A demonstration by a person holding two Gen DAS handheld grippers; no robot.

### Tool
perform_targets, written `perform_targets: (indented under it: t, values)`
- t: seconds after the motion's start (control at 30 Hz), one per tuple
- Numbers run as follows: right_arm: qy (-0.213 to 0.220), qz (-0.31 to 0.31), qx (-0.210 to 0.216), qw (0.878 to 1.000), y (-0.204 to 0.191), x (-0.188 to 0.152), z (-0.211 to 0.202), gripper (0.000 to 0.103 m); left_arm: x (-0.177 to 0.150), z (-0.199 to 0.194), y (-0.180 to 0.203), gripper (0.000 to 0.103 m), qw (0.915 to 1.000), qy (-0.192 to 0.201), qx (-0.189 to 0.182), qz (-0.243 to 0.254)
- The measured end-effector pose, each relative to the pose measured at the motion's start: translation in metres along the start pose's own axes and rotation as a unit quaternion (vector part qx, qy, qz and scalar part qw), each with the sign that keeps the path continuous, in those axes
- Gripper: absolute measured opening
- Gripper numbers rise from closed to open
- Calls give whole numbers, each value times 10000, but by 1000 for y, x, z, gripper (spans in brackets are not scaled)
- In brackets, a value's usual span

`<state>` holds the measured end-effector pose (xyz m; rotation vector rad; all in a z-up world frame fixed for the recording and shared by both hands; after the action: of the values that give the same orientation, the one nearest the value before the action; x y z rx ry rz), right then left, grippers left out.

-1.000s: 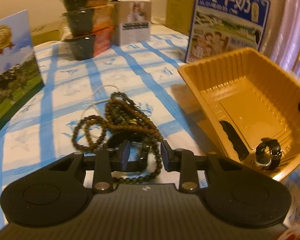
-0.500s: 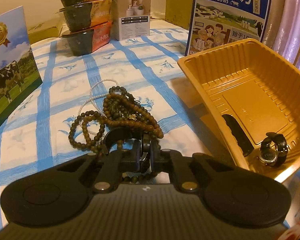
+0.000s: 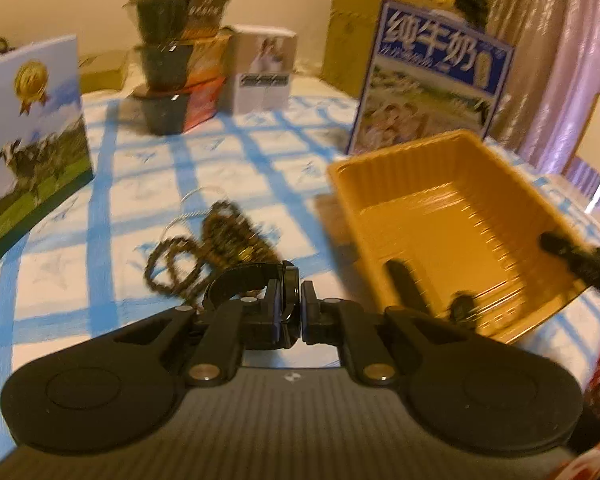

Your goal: Organize jewelry

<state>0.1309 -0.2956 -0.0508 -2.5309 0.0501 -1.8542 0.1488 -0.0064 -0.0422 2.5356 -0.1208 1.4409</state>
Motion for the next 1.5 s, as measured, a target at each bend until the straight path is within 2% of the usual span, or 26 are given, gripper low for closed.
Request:
perform_targets:
  t: [0.13, 0.23, 0.37, 0.53, 0.87, 1.17, 1.27, 1.5]
  values:
    - [6, -40, 6, 10000, -2, 1, -1, 5, 14, -6, 25, 8, 9988, 152, -466, -77]
    - [7, -40, 10, 10000, -3, 1, -1, 5, 21, -6, 51, 8, 9952, 200, -955, -65]
    - [28, -37, 22, 10000, -3, 2, -1, 5, 23, 5, 87, 8, 9885, 109, -1509, -84]
    - [37, -15, 39, 10000, -4, 1, -2, 5, 16, 30, 114, 8, 9809, -66, -1934, -207]
    - [13, 32, 47, 10000, -3, 1, -2, 5, -17, 67, 126, 8, 9794, -532, -1928, -280]
    - [-57, 94, 20, 9999, 1, -1, 1, 5, 0, 45, 119, 12, 9803, -148, -1908, -496]
    - [-59, 93, 20, 9999, 1, -1, 1, 5, 3, 28, 107, 20, 9840, 46, -1714, -476]
    - [-62, 80, 11, 9999, 1, -2, 1, 5, -7, -7, 50, 20, 9946, 88, -880, -547]
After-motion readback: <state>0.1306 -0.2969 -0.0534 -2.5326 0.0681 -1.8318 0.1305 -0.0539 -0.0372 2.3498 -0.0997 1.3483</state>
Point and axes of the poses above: each gripper's, at about its wrist camera, not at the fingertips, and z roughly the way its jaws point, y to its right, x to its top, the point moved 3 cm from there along z, roughly the way its jaws point, and after that the axes turned 9 degrees about y, right-handed, at the moved point
